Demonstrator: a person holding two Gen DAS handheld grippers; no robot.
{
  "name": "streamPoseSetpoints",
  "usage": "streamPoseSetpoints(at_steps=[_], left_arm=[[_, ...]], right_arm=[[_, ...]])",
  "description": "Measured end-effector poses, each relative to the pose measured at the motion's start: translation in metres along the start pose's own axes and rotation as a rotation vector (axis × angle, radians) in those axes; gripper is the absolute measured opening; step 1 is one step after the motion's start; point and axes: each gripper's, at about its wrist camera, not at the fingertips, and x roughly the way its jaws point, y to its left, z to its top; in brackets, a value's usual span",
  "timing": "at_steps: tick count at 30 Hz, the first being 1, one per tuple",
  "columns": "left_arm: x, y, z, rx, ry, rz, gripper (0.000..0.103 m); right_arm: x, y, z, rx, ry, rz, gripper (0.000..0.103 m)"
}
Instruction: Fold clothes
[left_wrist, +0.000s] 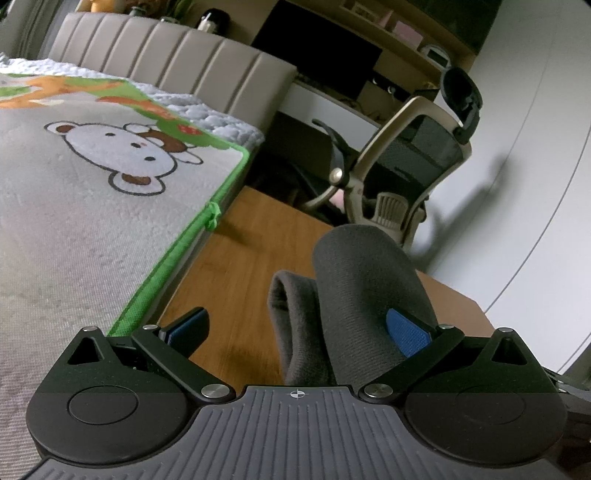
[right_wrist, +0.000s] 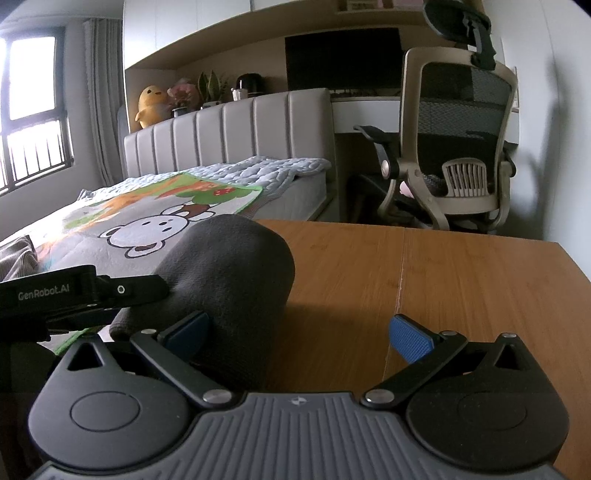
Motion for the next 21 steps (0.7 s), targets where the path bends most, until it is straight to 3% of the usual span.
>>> streamPoseSetpoints(at_steps=[21], left_arm=[[-0.0016,-0.0010,-0.0007,-0.007,0.001,-0.006,0.103]], right_arm=[[0.0002,-0.0003,-0.0004,0.012,-0.001,0.002,0.103]])
